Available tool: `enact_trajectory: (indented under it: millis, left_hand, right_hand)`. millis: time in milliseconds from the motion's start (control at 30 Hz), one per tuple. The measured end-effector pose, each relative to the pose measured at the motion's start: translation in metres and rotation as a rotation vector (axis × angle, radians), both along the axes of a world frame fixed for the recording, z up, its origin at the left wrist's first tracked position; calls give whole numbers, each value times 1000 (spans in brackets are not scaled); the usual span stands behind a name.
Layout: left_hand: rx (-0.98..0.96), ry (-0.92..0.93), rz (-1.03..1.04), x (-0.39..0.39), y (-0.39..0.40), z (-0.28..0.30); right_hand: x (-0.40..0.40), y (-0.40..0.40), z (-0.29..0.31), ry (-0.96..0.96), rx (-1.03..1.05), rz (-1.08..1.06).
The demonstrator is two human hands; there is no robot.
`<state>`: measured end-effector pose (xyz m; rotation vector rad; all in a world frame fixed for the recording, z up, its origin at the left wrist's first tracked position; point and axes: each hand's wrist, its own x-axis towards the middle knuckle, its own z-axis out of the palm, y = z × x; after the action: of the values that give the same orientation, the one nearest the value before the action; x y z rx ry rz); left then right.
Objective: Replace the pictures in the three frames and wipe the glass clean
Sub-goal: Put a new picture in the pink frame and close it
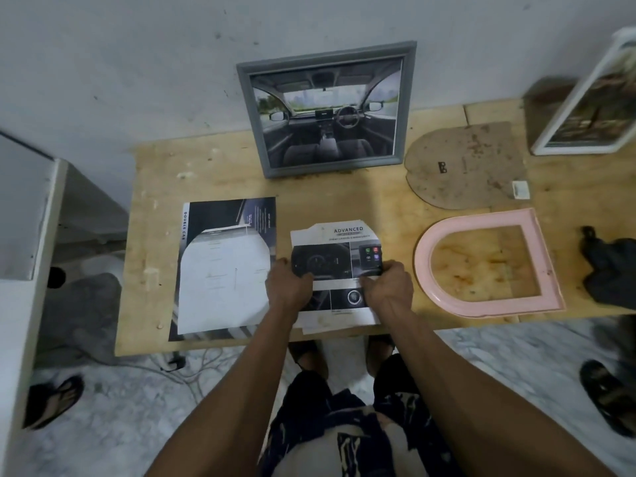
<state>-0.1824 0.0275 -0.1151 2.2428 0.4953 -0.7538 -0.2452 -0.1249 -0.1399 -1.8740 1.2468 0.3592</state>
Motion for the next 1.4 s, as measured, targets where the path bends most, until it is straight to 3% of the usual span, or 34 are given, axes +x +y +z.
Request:
enact_trajectory:
  millis: [267, 533, 633, 800, 900, 1067, 1200, 1300, 1400]
  left_hand:
    - [10, -97, 202, -1, -27, 7]
    - [-62, -264, 434, -17, -39, 25]
    - [-236, -275, 630, -24, -38, 33]
    - [-548, -238, 884, -37, -54, 53]
    - [-626, -191, 820, -53, -67, 57]
    - [-743, -68, 814, -94, -83, 49]
    - [-770, 12, 709, -125, -79, 32]
    - [-687, 38, 601, -137, -82, 30]
    - [-552, 11, 429, -143, -97, 35]
  right_hand:
    - [-4, -27, 10, -73, 61, 54]
    - [7, -60, 29, -216, 269, 141]
    - [2, -77, 37, -285, 232, 107]
    - [-19, -89, 41, -395, 438, -244]
    - [-35, -81, 50, -400, 553, -328]
    - [-72, -75, 68, -442, 348, -274]
    - [-113, -95, 66, -435, 423, -269]
    - [-143, -117, 67, -349, 386, -177]
    - [-160, -143, 70, -336, 413, -230]
